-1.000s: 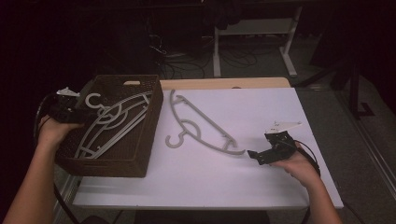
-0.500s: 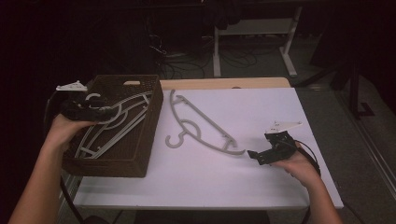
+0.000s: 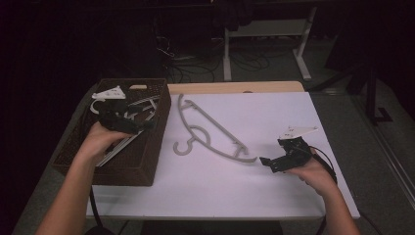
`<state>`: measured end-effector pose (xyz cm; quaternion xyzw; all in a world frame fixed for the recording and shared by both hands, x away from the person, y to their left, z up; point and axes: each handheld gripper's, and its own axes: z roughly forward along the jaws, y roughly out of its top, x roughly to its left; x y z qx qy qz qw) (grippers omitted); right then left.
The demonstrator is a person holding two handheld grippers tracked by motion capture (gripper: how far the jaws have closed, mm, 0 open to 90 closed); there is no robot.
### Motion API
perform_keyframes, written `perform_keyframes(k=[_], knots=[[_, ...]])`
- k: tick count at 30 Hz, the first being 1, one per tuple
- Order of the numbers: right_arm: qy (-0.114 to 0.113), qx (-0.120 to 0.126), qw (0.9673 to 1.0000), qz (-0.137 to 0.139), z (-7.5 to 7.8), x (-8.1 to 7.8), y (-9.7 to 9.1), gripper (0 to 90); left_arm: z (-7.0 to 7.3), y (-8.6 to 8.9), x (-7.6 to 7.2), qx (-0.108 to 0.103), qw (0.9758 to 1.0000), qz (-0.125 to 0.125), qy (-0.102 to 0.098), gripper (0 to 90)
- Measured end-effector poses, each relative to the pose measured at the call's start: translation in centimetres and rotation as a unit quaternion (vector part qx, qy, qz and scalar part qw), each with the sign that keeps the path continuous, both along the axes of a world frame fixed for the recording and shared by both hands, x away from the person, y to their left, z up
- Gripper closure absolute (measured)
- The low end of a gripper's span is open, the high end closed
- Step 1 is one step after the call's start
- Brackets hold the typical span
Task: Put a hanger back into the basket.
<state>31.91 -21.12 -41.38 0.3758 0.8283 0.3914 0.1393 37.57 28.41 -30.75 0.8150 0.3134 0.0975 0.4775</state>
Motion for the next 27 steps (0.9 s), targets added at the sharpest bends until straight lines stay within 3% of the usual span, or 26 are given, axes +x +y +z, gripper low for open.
perform_keyframes(k=[4, 12, 14, 23, 27], knots=[[-0.001, 0.001, 1.0000, 0.004, 0.1, 0.1, 0.1, 1.4, -0.6, -2.5, -0.5, -0.010, 0.9997, -0.023, -0.001, 0.0], [0.011, -0.004, 0.9999, 0.007, 0.2, 0.1, 0.6, 1.5, -2.1, -6.3, -1.2, -0.020, 0.9981, -0.058, 0.000, 0.0], [0.021, -0.001, 0.9997, 0.009, 0.5, 0.2, 1.4, 5.3, -3.2, -8.1, -1.4, -0.022, 0.9971, -0.073, 0.004, 0.0], [0.033, 0.000, 0.9992, 0.024, -0.1, 1.0, 4.3, 16.1, -4.6, -10.3, -2.4, -0.024, 0.9953, -0.093, -0.001, 0.0], [0.038, -0.005, 0.9989, 0.028, -0.5, 1.7, 5.6, 25.4, -4.9, -10.7, -2.6, -0.021, 0.9949, -0.099, -0.002, 0.0]])
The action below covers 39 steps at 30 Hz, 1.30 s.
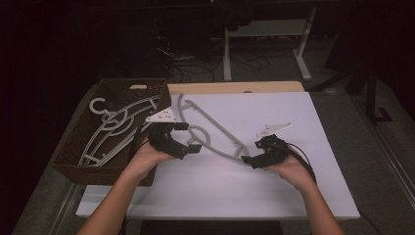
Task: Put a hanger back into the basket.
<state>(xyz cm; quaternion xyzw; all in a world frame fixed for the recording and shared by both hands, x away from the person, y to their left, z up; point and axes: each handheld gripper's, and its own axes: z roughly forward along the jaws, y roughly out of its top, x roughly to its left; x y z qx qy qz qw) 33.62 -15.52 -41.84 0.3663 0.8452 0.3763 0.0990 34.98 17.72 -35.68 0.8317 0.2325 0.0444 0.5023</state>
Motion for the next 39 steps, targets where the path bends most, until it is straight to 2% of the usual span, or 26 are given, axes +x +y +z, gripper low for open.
perform_keyframes(k=[9, 13, 15, 17, 24, 33, 34, 38, 39], knots=[[0.006, -0.016, 0.9999, -0.003, -0.1, 2.2, 2.0, 61.2, -0.5, 0.0, 0.1, 0.008, 1.0000, 0.003, 0.001, 0.0], [0.014, -0.034, 0.9993, -0.004, -0.4, 2.9, 1.8, 78.9, -0.5, 0.0, 0.1, 0.008, 1.0000, 0.002, 0.001, 0.0], [0.015, -0.048, 0.9987, 0.001, -0.5, 2.8, 1.6, 84.3, -0.5, 0.0, 0.1, 0.008, 1.0000, 0.002, 0.002, 0.0], [0.020, -0.049, 0.9986, 0.008, -0.6, 2.7, 1.3, 88.5, -0.5, 0.0, 0.1, 0.010, 1.0000, 0.002, 0.001, 0.0], [0.035, -0.074, 0.9961, 0.032, -1.3, 2.0, 1.1, 89.0, -0.7, -0.1, 0.1, 0.014, 0.9999, 0.002, 0.001, 0.0], [0.050, -0.074, 0.9941, 0.062, -1.4, 1.0, 1.6, 89.1, -0.7, -0.2, 0.1, 0.017, 0.9999, 0.001, 0.001, 0.0], [0.056, -0.072, 0.9923, 0.083, -1.6, 0.2, 2.2, 89.1, -0.7, -0.2, 0.1, 0.016, 0.9999, 0.002, 0.002, 0.0], [0.064, -0.067, 0.9902, 0.105, -1.7, -0.6, 2.7, 89.1, -0.8, -0.3, 0.1, 0.017, 0.9998, 0.002, 0.002, 0.0], [0.069, -0.062, 0.9883, 0.120, -1.7, -1.1, 3.1, 89.1, -0.8, -0.3, 0.1, 0.018, 0.9998, 0.002, 0.003, 0.0]])
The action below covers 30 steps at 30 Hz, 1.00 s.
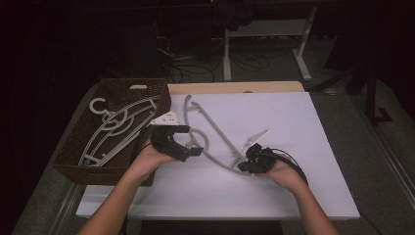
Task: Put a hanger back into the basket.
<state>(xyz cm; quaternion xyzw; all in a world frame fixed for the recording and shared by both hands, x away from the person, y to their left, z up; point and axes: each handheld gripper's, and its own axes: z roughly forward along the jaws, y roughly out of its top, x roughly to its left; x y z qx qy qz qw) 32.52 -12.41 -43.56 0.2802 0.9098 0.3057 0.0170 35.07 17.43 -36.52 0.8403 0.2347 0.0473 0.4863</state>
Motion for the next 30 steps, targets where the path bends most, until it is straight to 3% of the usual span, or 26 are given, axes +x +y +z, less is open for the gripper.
perform_keyframes(k=[4, 5, 9, 13, 17, 21, 22, 24, 26, 27, 30], knots=[[0.005, 0.007, 0.9996, 0.028, -0.1, -0.7, 0.8, 89.2, 0.0, 0.0, 0.0, 0.000, 1.0000, 0.001, 0.000, 0.0], [0.010, 0.012, 0.9987, 0.048, -0.1, -1.2, 1.4, 89.2, 0.0, 0.0, 0.0, 0.000, 1.0000, 0.001, 0.000, 0.0], [0.018, 0.015, 0.9967, 0.078, -0.1, -1.9, 2.5, 89.2, -0.1, 0.0, 0.0, 0.001, 1.0000, 0.003, 0.001, 0.0], [0.008, 0.023, 0.9965, 0.080, 0.1, -2.1, 2.7, 89.1, -0.1, 0.0, 0.0, 0.003, 1.0000, 0.006, -0.001, 0.0], [-0.010, 0.055, 0.9974, 0.046, 1.1, -1.9, 1.4, 79.9, -0.2, -0.1, 0.1, 0.009, 0.9999, 0.011, -0.001, 0.0], [-0.039, 0.075, 0.9964, -0.008, 1.5, -1.8, -0.7, 59.2, -0.5, -0.3, 0.3, 0.014, 0.9997, 0.020, 0.003, 0.2], [-0.049, 0.076, 0.9956, -0.024, 1.4, -1.7, -1.3, 51.9, -0.5, -0.4, 0.4, 0.015, 0.9996, 0.023, 0.002, 1.4], [-0.059, 0.073, 0.9943, -0.051, 1.2, -1.8, -2.4, 45.7, -0.7, -0.6, 0.6, 0.019, 0.9993, 0.031, 0.003, 4.5], [-0.067, 0.071, 0.9934, -0.060, 1.0, -1.8, -2.9, 40.7, -0.8, -0.7, 0.8, 0.022, 0.9990, 0.040, 0.003, 8.5], [-0.074, 0.067, 0.9913, -0.086, 0.7, -1.9, -3.9, 34.8, -1.2, -0.9, 1.2, 0.028, 0.9982, 0.053, 0.000, 11.5], [-0.085, 0.068, 0.9871, -0.117, 0.4, -2.2, -5.2, 28.4, -1.8, -1.4, 1.9, 0.040, 0.9966, 0.072, 0.001, 19.7]])
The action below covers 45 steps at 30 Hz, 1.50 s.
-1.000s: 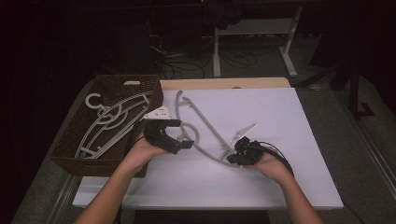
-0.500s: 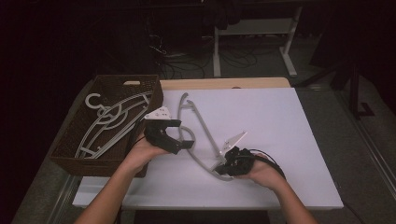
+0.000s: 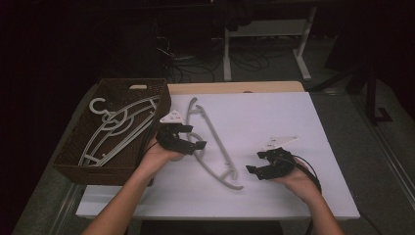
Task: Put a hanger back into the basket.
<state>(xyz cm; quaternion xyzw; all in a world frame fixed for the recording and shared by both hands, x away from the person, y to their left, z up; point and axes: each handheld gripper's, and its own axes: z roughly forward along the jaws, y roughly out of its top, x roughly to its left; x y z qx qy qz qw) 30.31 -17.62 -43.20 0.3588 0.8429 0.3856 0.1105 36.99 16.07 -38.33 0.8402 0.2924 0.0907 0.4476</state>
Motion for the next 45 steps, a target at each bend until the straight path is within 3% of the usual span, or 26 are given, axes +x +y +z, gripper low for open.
perform_keyframes(k=[3, 8, 11, 17, 19, 22, 26, 30, 34, 40, 45], knots=[[-0.002, 0.002, 0.9998, -0.020, -0.4, -0.5, -1.0, 26.4, -0.8, -0.5, 0.9, 0.004, 0.9998, 0.013, 0.012, 27.3], [-0.011, -0.003, 0.9994, -0.033, -0.6, -1.0, -2.1, 25.9, -2.2, -1.4, 2.7, 0.019, 0.9989, 0.036, 0.022, 51.8], [-0.017, 0.009, 0.9989, -0.044, -0.3, -0.8, -2.5, 25.9, -3.0, -1.9, 4.1, 0.038, 0.9974, 0.055, 0.026, 64.6], [-0.021, 0.007, 0.9991, -0.037, -0.4, -0.8, -2.2, 25.9, -4.8, -2.7, 6.5, 0.056, 0.9953, 0.069, 0.038, 85.6], [-0.020, 0.006, 0.9992, -0.034, -0.4, -0.8, -2.0, 25.9, -5.2, -3.1, 7.1, 0.064, 0.9945, 0.072, 0.041, 87.8], [-0.021, 0.004, 0.9992, -0.033, -0.4, -0.8, -1.9, 25.9, -5.3, -3.5, 7.9, 0.085, 0.9920, 0.089, 0.029, 88.7], [-0.021, 0.005, 0.9992, -0.033, -0.4, -0.9, -1.8, 25.9, -5.3, -3.7, 9.2, 0.090, 0.9904, 0.102, 0.027, 89.6], [-0.021, 0.004, 0.9993, -0.032, -0.4, -0.8, -1.9, 25.9, -5.5, -4.2, 10.2, 0.123, 0.9867, 0.104, 0.019, 89.7], [-0.021, 0.007, 0.9992, -0.033, -0.4, -0.8, -1.9, 25.9, -6.0, -4.4, 11.1, 0.132, 0.9845, 0.112, 0.029, 89.8], [-0.024, 0.008, 0.9991, -0.033, -0.3, -0.9, -2.0, 25.9, -6.8, -5.0, 11.5, 0.138, 0.9829, 0.116, 0.035, 89.8], [-0.027, 0.011, 0.9989, -0.036, -0.2, -0.9, -1.9, 25.9, -6.8, -5.8, 11.7, 0.132, 0.9841, 0.113, 0.035, 89.9]])
